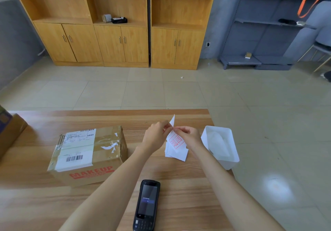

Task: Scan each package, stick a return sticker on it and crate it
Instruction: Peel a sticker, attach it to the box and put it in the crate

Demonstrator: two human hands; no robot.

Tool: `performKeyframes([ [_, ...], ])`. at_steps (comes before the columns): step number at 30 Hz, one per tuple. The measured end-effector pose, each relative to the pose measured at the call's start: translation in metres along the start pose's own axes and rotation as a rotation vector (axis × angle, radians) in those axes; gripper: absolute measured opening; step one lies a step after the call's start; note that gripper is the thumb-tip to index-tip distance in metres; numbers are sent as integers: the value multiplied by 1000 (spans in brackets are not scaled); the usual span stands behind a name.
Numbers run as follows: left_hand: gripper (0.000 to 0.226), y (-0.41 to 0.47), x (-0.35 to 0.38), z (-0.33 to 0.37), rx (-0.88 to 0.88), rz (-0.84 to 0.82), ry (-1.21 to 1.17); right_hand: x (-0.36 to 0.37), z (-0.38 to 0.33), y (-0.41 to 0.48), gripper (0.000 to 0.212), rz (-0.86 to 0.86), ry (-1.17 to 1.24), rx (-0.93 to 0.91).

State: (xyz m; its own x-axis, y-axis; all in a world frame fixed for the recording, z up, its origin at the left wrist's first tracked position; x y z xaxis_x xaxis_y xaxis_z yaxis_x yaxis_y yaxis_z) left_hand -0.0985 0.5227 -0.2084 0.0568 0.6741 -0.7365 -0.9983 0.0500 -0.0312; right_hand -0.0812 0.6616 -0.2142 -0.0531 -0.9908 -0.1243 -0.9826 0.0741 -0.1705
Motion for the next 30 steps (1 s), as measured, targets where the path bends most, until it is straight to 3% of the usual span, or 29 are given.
performKeyframes([
  [5,18,-2,0,-5,-12,17,12,5,5,1,5,16,-3,-27],
  [30,20,1,-11,-19,-100,84,7,-11,24,12,3,108,12,3],
])
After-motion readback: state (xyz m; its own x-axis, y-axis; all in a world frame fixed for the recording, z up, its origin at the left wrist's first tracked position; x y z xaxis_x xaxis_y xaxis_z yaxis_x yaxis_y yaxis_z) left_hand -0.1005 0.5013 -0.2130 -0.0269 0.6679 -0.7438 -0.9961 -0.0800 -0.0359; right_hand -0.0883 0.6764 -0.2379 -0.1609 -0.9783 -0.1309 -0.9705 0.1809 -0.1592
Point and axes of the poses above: each hand's wrist, its own y-axis towards the middle knuckle, its own x-axis out of the palm, z = x × y, the point moved 3 cm from there along y, towards the middle knuckle, and after that the axes turned 8 degrees about -x, right-handed, at the moved point
